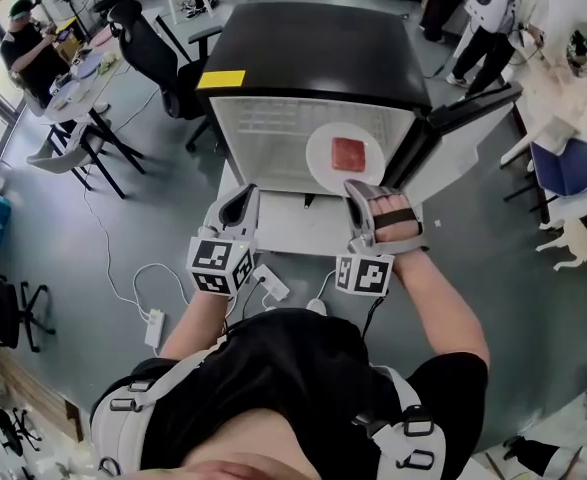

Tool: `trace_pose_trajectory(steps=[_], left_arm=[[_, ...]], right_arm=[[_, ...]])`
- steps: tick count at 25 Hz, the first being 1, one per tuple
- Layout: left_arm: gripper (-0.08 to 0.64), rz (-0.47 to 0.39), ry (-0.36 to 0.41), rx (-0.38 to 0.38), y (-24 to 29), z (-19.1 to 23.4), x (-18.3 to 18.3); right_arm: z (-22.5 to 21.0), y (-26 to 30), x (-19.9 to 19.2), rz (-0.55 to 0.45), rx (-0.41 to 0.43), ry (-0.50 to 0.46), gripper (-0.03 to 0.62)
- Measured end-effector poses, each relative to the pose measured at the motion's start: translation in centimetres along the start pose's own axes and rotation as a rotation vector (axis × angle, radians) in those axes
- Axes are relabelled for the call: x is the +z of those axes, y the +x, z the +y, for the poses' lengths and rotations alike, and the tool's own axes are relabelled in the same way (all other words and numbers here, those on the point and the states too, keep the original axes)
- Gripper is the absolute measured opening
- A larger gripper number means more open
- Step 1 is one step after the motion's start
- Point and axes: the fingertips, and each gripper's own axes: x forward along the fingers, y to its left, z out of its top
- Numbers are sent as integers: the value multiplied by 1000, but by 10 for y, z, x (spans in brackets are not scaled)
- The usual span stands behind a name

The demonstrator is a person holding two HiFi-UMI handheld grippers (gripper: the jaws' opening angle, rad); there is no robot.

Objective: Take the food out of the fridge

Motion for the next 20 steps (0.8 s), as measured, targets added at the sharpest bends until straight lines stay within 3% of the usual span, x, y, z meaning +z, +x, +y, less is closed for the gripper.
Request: trace_pose_trajectory(steps=[20], left_arm=[[3, -5, 0, 8, -7, 5, 1]], right_arm=[[12, -3, 0, 22, 31, -6, 24]])
